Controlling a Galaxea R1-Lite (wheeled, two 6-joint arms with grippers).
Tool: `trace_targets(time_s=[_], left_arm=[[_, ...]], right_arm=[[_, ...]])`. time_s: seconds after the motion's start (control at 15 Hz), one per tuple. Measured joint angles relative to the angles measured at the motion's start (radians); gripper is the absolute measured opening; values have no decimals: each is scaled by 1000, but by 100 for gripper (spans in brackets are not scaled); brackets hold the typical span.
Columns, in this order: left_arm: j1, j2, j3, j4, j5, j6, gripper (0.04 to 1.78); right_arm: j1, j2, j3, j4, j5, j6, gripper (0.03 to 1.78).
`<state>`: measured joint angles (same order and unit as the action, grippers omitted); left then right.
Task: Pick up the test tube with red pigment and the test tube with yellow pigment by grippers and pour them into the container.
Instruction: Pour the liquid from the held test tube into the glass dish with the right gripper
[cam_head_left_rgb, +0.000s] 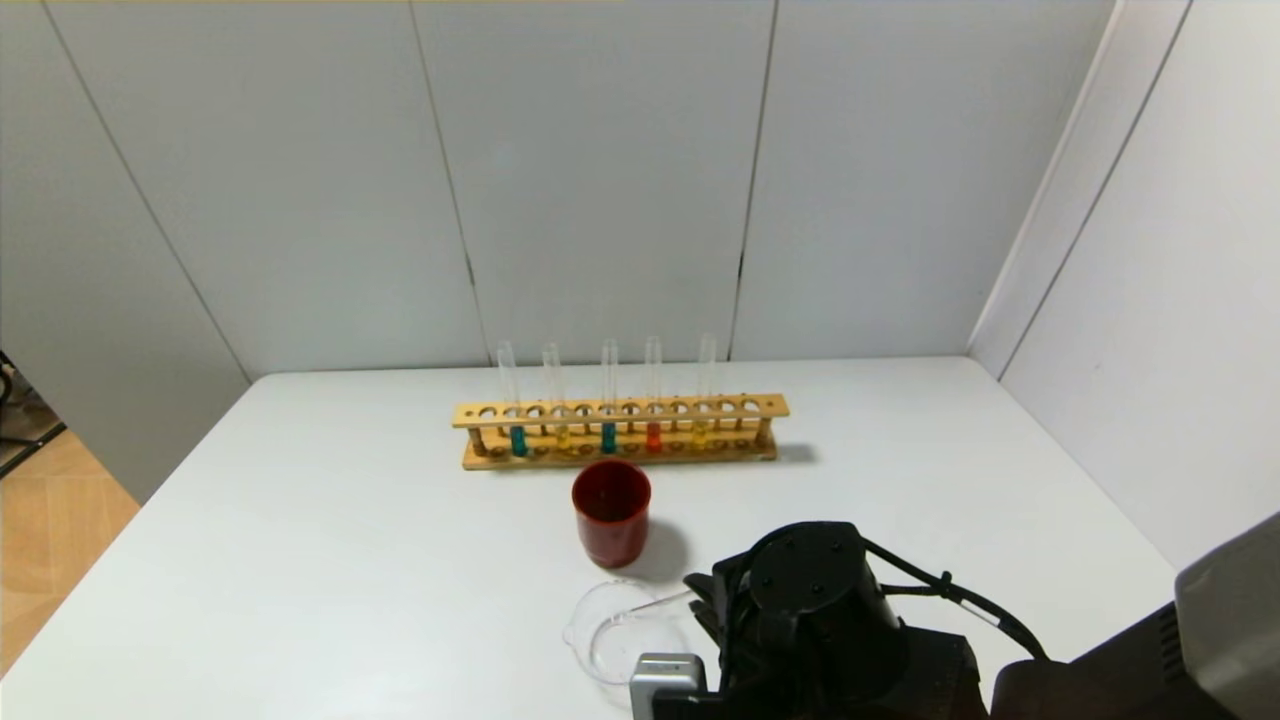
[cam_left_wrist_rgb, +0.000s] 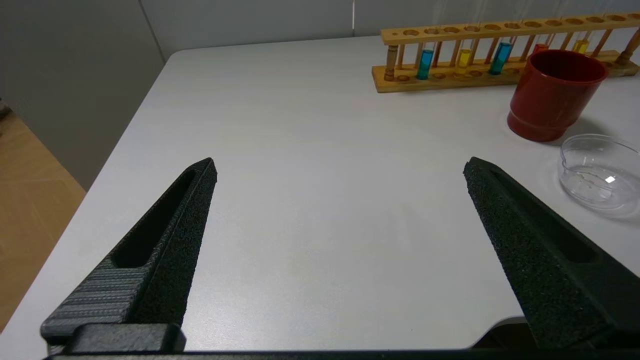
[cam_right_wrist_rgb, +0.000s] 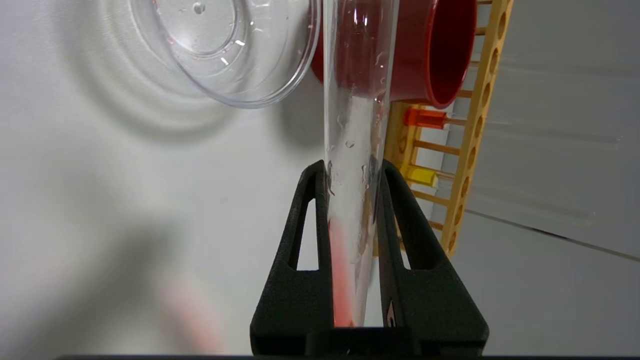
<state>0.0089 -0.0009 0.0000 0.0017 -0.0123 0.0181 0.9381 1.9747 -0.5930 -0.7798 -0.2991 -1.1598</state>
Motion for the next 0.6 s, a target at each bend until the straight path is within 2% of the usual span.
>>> trace_targets(time_s=[0.6], left_arm=[[0,0,0,0,0,0,175]], right_arm=[[0,14,-34,71,-13,-31,28]])
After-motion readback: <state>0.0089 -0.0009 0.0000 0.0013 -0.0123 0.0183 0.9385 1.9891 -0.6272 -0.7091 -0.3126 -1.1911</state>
